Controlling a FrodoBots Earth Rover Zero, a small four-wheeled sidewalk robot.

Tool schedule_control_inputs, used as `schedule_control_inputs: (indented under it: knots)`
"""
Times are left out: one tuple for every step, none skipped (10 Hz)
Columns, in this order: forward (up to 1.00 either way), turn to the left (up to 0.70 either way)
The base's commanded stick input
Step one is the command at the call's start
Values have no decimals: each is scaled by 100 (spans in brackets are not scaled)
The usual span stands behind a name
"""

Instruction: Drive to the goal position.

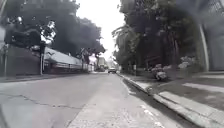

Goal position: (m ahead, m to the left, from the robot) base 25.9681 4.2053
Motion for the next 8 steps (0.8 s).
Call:
schedule_control_inputs:
  knots:
    - [70,0]
    - [70,13]
    - [70,32]
    - [70,35]
    - [70,35]
    - [70,0]
    - [70,0]
    - [70,0]
